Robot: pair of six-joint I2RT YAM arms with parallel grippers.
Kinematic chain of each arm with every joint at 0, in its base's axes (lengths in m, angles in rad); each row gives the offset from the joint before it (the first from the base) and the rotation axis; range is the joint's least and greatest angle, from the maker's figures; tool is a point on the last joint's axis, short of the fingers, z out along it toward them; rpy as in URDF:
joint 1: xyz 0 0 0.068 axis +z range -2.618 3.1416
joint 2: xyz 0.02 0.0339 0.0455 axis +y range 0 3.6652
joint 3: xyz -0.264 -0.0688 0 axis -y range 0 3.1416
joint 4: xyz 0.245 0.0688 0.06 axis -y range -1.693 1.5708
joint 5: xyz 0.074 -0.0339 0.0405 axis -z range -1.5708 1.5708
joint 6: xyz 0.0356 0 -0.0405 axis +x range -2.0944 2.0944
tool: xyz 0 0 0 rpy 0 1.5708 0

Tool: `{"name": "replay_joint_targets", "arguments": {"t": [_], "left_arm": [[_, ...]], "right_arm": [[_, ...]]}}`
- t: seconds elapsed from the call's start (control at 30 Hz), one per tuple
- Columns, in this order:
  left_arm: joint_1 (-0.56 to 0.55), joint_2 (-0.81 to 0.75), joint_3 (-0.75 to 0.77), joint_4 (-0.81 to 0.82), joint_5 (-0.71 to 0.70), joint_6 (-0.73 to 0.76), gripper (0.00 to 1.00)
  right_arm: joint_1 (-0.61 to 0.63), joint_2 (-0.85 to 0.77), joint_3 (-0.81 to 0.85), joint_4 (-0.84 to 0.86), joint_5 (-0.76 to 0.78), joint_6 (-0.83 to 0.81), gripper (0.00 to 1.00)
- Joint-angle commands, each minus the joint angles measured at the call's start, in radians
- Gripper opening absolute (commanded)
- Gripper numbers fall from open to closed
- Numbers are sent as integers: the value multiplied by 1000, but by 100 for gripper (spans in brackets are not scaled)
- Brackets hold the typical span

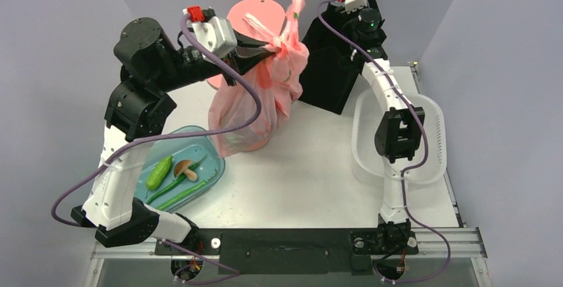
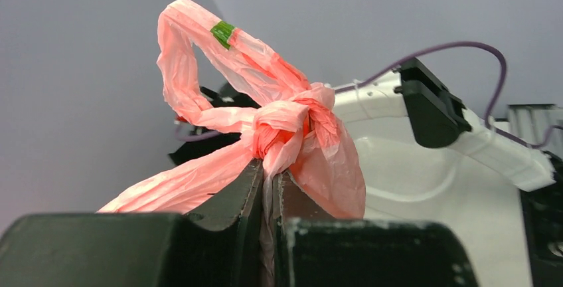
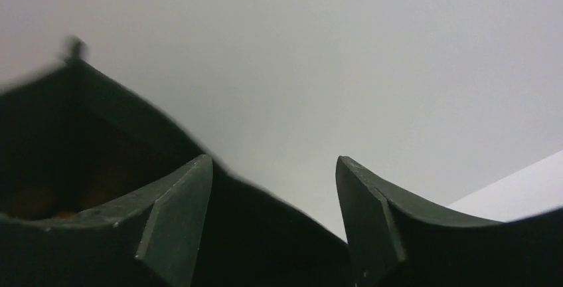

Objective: Untie the knot of the grocery bags and take out the mixed food

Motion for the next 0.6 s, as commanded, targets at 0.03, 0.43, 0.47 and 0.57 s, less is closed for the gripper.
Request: {"name": "replay_joint_targets", "arguments": {"t": [0.03, 0.43, 0.47, 0.57], "left_arm": [[-95, -38, -82, -37, 119, 41, 0], [-108, -184, -704, 189, 267, 41, 0], [-116, -181, -747, 203, 268, 64, 0], [-119, -137, -795, 261, 295, 133, 0]], "right_arm": [[9, -342, -71, 9, -135, 144, 69], [9, -841, -477, -571, -418, 216, 81], [9, -873, -488, -610, -450, 217, 80], [11, -923, -516, -758, -511, 232, 75]]}}
